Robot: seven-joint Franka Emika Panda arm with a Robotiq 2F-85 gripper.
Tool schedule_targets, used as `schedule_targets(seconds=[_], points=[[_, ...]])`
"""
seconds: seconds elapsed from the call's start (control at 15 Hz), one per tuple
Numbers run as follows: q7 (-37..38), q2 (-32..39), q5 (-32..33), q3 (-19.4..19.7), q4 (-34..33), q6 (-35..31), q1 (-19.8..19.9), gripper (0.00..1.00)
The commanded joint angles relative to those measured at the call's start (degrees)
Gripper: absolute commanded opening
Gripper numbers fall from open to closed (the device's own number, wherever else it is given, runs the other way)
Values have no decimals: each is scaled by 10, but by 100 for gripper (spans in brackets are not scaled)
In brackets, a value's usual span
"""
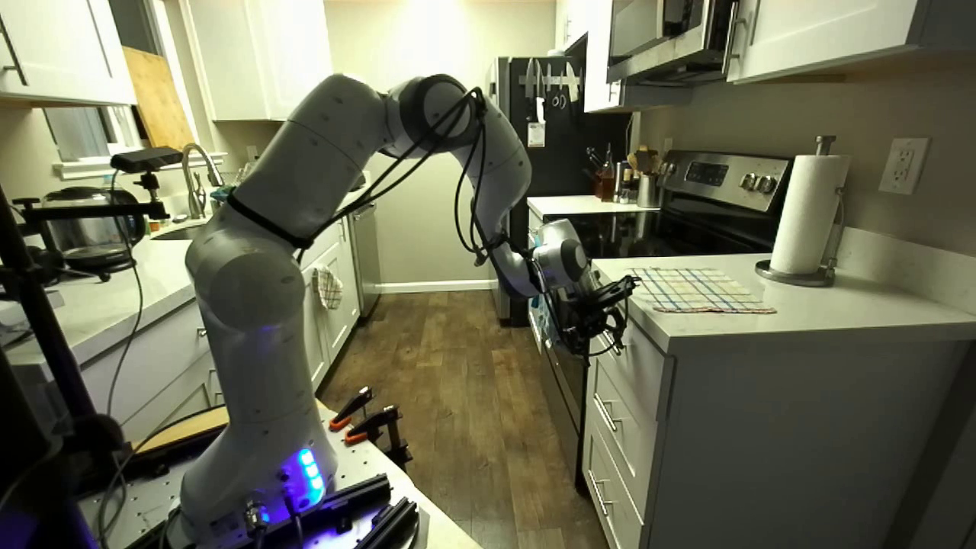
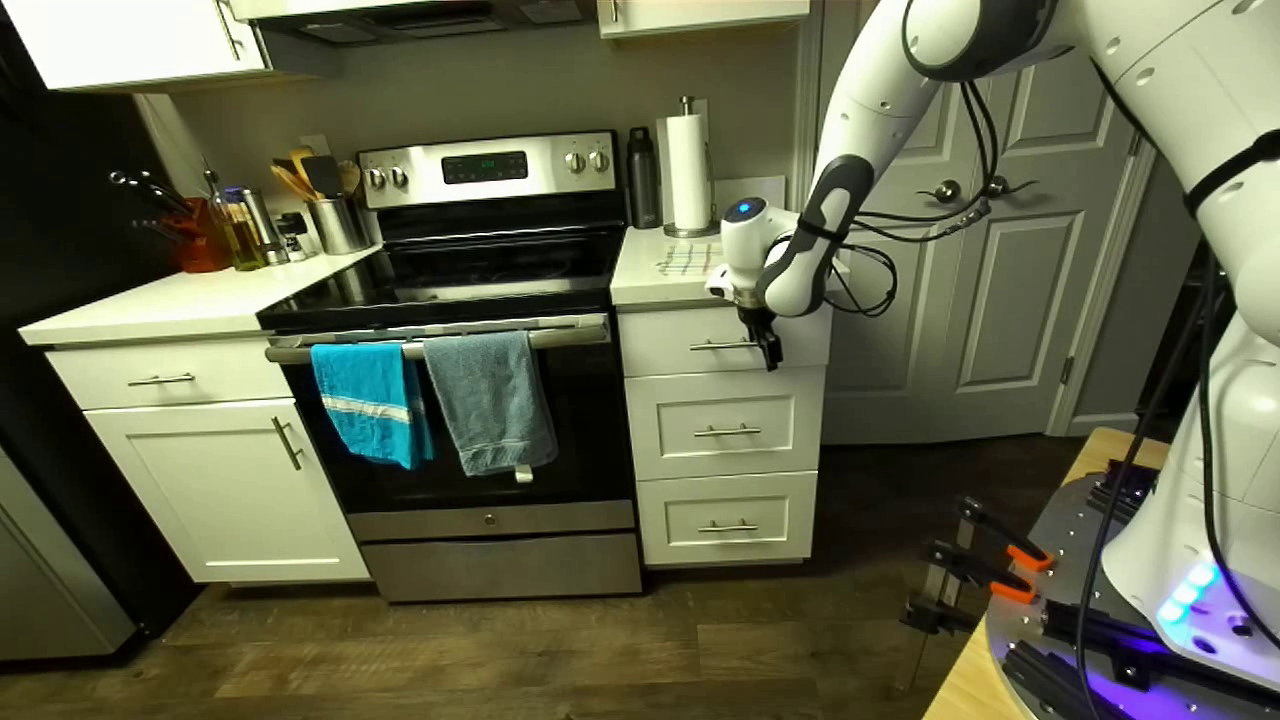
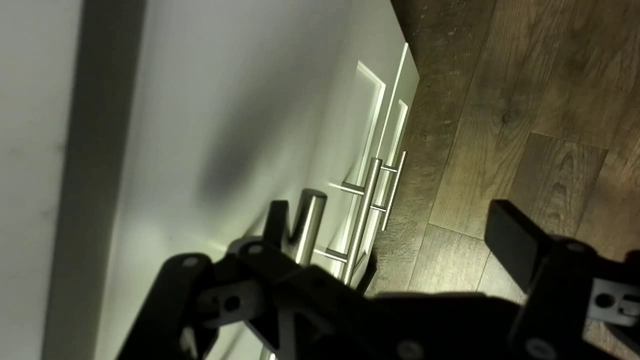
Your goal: Open the topmost drawer on the right.
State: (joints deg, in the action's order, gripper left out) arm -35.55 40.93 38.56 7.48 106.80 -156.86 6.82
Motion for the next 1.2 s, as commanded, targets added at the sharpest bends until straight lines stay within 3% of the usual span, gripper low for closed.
schedule_targets(seconds=[0.0, 1.13], points=[[4, -3, 7, 2, 5, -12, 8, 100], [1, 8, -7, -8, -9, -1, 15, 100]])
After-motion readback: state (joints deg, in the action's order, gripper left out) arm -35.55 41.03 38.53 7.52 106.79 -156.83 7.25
